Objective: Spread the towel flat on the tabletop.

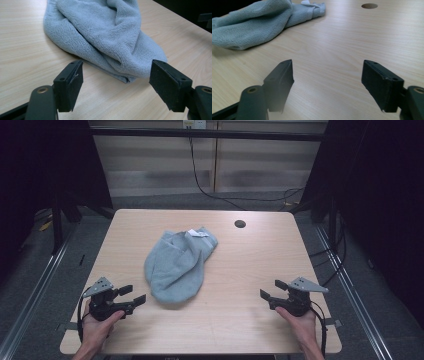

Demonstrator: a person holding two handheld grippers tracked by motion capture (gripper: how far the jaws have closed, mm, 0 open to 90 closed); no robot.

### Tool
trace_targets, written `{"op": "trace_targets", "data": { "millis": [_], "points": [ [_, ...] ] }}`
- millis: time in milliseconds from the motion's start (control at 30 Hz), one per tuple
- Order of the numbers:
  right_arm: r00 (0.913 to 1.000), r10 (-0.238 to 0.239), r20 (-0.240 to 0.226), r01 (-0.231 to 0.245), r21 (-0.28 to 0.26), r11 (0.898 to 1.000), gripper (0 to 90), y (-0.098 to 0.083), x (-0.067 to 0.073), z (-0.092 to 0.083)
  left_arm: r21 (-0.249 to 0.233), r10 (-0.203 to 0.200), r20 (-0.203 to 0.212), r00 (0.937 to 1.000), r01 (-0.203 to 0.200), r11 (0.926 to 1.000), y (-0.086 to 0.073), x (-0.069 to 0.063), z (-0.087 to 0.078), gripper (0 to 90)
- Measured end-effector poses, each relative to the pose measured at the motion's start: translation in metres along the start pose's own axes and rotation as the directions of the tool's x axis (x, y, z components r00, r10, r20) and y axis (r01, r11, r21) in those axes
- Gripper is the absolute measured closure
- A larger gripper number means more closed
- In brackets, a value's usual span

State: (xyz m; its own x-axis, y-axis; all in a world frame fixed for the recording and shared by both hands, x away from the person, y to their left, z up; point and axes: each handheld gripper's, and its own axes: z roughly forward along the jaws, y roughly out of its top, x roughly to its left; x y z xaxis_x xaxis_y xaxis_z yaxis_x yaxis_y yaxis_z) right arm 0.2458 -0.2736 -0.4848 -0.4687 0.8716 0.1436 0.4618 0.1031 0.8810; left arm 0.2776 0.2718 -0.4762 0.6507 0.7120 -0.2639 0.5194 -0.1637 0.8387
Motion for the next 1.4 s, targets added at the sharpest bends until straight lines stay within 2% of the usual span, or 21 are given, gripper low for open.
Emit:
{"op": "trace_targets", "data": {
  "millis": [100,200,233,333,400,467,567,667,767,800,833,900,967,1033,1100,1167,1233,1267,1333,1400],
  "points": [
    [0.9991,0.028,-0.032,-0.028,-0.014,0.999,24.8,0.0,0.002,0.0,0.015,0.004,0.007,1.0,-0.005,0.9999,0.0,-0.001,0.002,28.9],
    [0.9963,0.027,-0.082,-0.027,0.004,1.0,27.0,0.002,0.009,0.001,0.025,0.02,0.014,0.9997,-0.02,0.9995,0.0,-0.004,0.003,30.1],
    [0.9963,0.027,-0.082,-0.027,0.004,1.0,27.0,0.002,0.009,0.001,0.027,0.023,0.02,0.9995,-0.024,0.9994,0.0,-0.004,0.003,30.1],
    [0.9912,0.044,-0.124,-0.042,0.023,0.999,28.6,0.003,0.011,0.005,0.023,0.016,0.045,0.9989,-0.017,0.9996,0.002,-0.005,0.004,33.1],
    [0.9911,0.037,-0.128,-0.032,0.041,0.999,29.0,0.004,0.012,0.007,0.028,0.022,0.052,0.9984,-0.024,0.9993,0.002,-0.006,0.005,35.2],
    [0.9881,0.035,-0.15,-0.026,0.06,0.998,29.5,0.004,0.015,0.009,0.033,0.028,0.061,0.9978,-0.03,0.999,0.002,-0.008,0.006,36.8],
    [0.9853,0.023,-0.169,-0.012,0.063,0.998,30.6,0.006,0.02,0.009,0.029,0.036,0.066,0.9971,-0.038,0.9989,0.004,-0.011,0.007,36.8],
    [0.9849,0.022,-0.172,-0.011,0.066,0.998,30.6,0.007,0.022,0.01,0.014,0.045,0.063,0.997,-0.046,0.9989,0.013,-0.013,0.01,36.7],
    [0.9844,0.024,-0.174,-0.013,0.066,0.998,30.1,0.007,0.022,0.012,0.01,0.043,0.068,0.9968,-0.044,0.999,0.024,-0.01,0.018,37.3],
    [0.9843,0.025,-0.175,-0.013,0.069,0.998,30.0,0.007,0.022,0.012,0.012,0.042,0.07,0.9966,-0.043,0.999,0.029,-0.008,0.022,38.8],
    [0.9844,0.025,-0.174,-0.012,0.071,0.997,29.8,0.007,0.02,0.012,0.009,0.047,0.063,0.9969,-0.048,0.9988,0.032,-0.006,0.025,44.1],
    [0.9839,0.025,-0.177,-0.012,0.074,0.997,29.8,0.007,0.02,0.013,0.019,0.05,0.073,0.9961,-0.051,0.9985,0.04,-0.002,0.035,46.3],
    [0.9851,0.028,-0.169,-0.015,0.078,0.997,29.8,0.007,0.018,0.014,0.027,0.046,0.062,0.997,-0.048,0.9985,0.046,0.003,0.044,48.7],
    [0.9846,0.036,-0.171,-0.023,0.081,0.996,29.8,0.007,0.017,0.014,0.039,0.034,0.04,0.9986,-0.035,0.9986,0.051,0.007,0.052,49.2],
    [0.9847,0.032,-0.171,-0.019,0.078,0.997,29.8,0.007,0.016,0.014,0.025,0.007,0.04,0.9992,-0.008,0.9997,0.051,0.011,0.058,50.5],
    [0.9843,0.031,-0.173,-0.017,0.081,0.997,29.8,0.007,0.016,0.014,0.05,0.031,0.018,0.9993,-0.032,0.9983,0.053,0.013,0.063,47.9],
    [0.9844,0.029,-0.173,-0.014,0.089,0.996,30.0,0.007,0.015,0.015,0.056,0.028,0.023,0.9994,-0.029,0.998,0.058,0.015,0.068,44.2],
    [0.9843,0.03,-0.174,-0.014,0.095,0.995,30.3,0.006,0.015,0.016,0.053,0.031,0.017,0.9994,-0.032,0.9981,0.061,0.016,0.071,40.9],
    [0.9831,0.029,-0.181,-0.011,0.099,0.995,30.4,0.006,0.016,0.016,0.098,0.048,0.002,0.9988,-0.048,0.994,0.065,0.018,0.08,31.4],
    [0.983,0.028,-0.181,-0.01,0.099,0.995,30.4,0.006,0.016,0.016,0.107,0.053,-0.02,0.9984,-0.051,0.9929,0.065,0.02,0.089,31.3]
  ]
}}
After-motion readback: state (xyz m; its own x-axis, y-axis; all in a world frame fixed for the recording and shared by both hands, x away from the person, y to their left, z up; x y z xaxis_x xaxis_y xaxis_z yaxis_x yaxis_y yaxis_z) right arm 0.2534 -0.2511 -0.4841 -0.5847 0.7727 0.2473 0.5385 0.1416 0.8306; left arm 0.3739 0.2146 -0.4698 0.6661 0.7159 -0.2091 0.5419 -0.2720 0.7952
